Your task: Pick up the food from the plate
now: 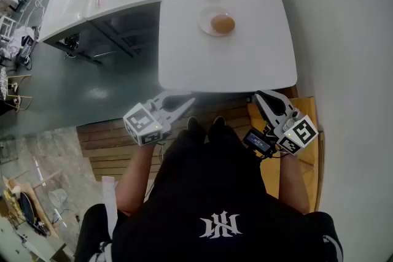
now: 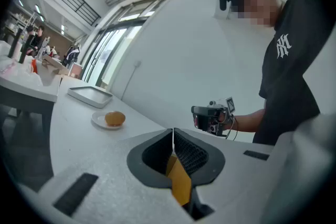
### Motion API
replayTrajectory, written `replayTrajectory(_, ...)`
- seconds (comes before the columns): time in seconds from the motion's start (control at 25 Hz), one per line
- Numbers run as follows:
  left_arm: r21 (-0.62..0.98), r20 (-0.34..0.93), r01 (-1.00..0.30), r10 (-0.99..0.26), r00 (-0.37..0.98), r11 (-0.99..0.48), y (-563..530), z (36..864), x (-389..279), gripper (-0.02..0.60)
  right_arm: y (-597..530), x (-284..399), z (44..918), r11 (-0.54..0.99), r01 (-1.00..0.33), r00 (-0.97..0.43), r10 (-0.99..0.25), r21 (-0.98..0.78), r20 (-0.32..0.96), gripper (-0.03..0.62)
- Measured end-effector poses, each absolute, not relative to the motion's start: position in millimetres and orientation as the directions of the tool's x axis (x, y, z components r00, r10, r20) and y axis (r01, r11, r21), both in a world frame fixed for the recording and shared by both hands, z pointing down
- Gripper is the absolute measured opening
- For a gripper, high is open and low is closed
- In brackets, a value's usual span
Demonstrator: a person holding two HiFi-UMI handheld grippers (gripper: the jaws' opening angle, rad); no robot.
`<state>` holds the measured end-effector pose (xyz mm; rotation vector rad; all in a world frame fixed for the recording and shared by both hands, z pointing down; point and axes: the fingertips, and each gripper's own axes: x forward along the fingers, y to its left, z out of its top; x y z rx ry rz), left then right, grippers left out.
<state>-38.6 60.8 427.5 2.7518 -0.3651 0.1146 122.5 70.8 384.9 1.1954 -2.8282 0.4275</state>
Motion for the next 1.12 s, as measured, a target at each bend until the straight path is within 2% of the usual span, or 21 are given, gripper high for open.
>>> replayTrajectory(0.36,0.34,0.109,-0.241,-0.216,0.97,-0.909,66,428,-66,0.008,80,102,375,0.634,-0.746,-0.662,-0.739,-0.203,0.127,0.0)
replayTrajectory(0.8,0.334,0.082,-0.177,-0.158,0.984,-0.926,66,428,-56,0.008,101,118,364,0.552,-0.817,-0.573,-0.81,-0.165,0.128,0.006)
replayTrajectory(0.88,0.337,0.079,-0.17,-0.153,0.985,-0.926,64,428,-52,0.008,108,124,361,0.537,-0.826,-0.56,-0.818,-0.173,0.13,0.032)
replayTrajectory(0.96,0.339,0.076,-0.155,-0.138,0.988,-0.928,69,423,-45,0.008,118,129,356,0.529,-0.83,-0.552,-0.823,-0.178,0.131,0.094)
replayTrajectory(1.12,0.326,0.081,-0.122,-0.1,0.992,-0.937,83,412,-35,0.008,133,135,342,0.519,-0.84,-0.539,-0.833,-0.158,0.128,0.094)
